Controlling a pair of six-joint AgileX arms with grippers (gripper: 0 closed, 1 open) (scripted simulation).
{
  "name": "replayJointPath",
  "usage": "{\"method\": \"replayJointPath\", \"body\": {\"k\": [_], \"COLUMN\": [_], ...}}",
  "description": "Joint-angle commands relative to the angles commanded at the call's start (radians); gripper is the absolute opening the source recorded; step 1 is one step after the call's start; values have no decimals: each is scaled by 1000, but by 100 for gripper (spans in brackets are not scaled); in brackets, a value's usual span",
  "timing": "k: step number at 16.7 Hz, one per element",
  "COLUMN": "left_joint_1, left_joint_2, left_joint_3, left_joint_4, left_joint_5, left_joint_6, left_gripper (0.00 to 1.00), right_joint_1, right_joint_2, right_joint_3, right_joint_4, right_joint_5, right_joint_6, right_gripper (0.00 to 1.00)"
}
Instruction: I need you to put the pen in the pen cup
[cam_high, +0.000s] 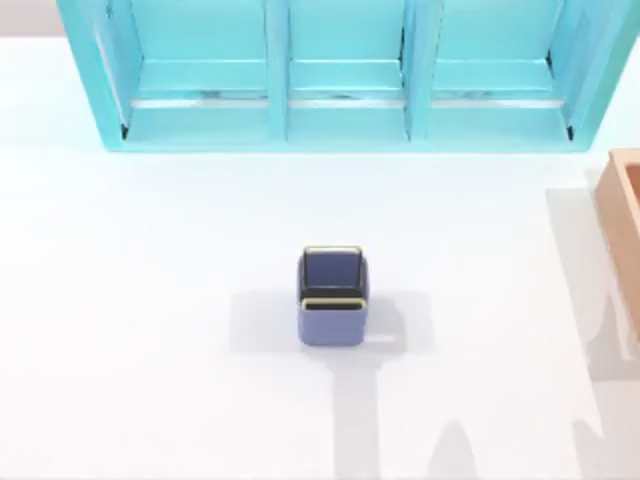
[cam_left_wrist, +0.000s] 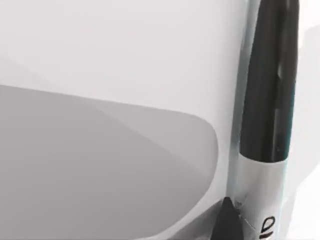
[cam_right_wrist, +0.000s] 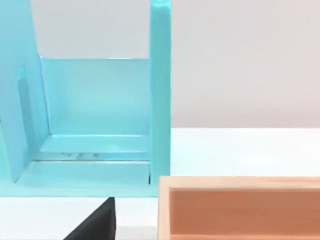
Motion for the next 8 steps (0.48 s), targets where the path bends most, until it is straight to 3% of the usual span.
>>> {"method": "replayJointPath", "body": {"k": [8], "left_joint_1": [0], "left_joint_2": [0], "left_joint_3": [0], "left_joint_4": [0], "left_joint_5": [0], "left_joint_6": [0], "left_gripper": [17], "right_joint_1": [0], "right_joint_2": [0], "right_joint_3": [0], "right_joint_4": [0], "right_joint_5": [0], "right_joint_6": [0], "right_gripper": [100]}}
